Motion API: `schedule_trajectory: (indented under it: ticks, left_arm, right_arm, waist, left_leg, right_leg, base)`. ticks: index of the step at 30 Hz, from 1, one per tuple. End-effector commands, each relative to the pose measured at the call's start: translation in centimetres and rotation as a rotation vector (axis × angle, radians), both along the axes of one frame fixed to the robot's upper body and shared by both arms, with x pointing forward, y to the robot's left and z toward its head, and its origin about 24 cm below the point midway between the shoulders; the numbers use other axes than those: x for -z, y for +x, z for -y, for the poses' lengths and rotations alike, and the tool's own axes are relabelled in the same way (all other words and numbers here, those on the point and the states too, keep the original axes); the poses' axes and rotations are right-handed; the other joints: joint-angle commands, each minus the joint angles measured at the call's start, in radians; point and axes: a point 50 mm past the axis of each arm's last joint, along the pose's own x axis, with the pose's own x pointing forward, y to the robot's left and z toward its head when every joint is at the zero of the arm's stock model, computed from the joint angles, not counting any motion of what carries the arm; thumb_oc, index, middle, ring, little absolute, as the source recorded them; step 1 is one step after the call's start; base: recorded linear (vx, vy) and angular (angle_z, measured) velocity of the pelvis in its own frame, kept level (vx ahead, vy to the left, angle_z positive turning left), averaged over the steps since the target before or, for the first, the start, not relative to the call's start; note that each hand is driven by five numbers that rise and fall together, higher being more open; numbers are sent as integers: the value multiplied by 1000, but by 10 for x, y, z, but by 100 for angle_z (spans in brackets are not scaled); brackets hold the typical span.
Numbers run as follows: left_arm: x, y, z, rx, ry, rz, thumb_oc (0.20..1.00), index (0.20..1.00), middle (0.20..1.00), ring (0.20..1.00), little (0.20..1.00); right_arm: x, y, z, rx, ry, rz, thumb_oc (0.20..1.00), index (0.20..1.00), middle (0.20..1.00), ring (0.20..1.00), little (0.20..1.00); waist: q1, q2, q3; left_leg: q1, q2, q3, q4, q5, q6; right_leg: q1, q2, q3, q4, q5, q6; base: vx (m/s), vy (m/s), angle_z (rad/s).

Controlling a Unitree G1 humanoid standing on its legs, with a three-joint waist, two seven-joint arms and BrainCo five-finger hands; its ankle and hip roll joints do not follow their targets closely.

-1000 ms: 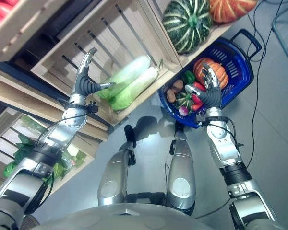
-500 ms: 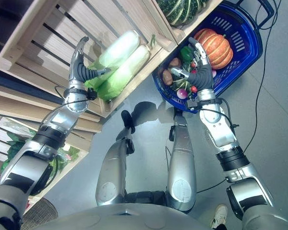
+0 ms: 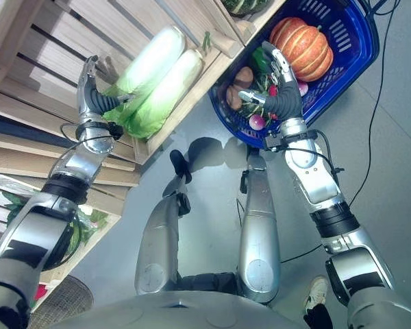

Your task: Pick up fruits and vegetables into the basket

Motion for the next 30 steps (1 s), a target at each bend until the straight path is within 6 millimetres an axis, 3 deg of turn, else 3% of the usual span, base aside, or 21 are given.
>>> schedule_trajectory:
  ticks: [1,17,30]
  left_arm:
    - [-13,-1,-23,-46,-19,16,1000,1000,1000,1000,1000]
    - [18,9,-41,-32,-27,-476,1000,1000,1000,1000,1000]
    - [40,5,-48,-81,-84,-714,1000,1000,1000,1000,1000]
  right_arm:
    - [-19,-15,-7,-68,-28,109,1000,1000,1000,1000,1000]
    - [-29,-13,-13,-105,-12,132,1000,1000,1000,1000,1000]
    - [-31,-15,-17,-136,8,114,1000,1000,1000,1000,1000]
  waist:
    - [-39,13,-28]
    - [-61,1,-28]
    - [-80,-11,-28]
  left_leg:
    - [-100,15,-4,116,11,-8]
    - [-177,29,13,150,11,-8]
    - [-217,36,16,194,-10,-7]
  right_leg:
    - [26,13,-11,42,-41,30]
    - [-29,22,0,37,-29,37]
    - [-65,28,20,55,-33,40]
  base:
    - [-6,45,0]
    - [-1,5,0]
    - [20,5,-4]
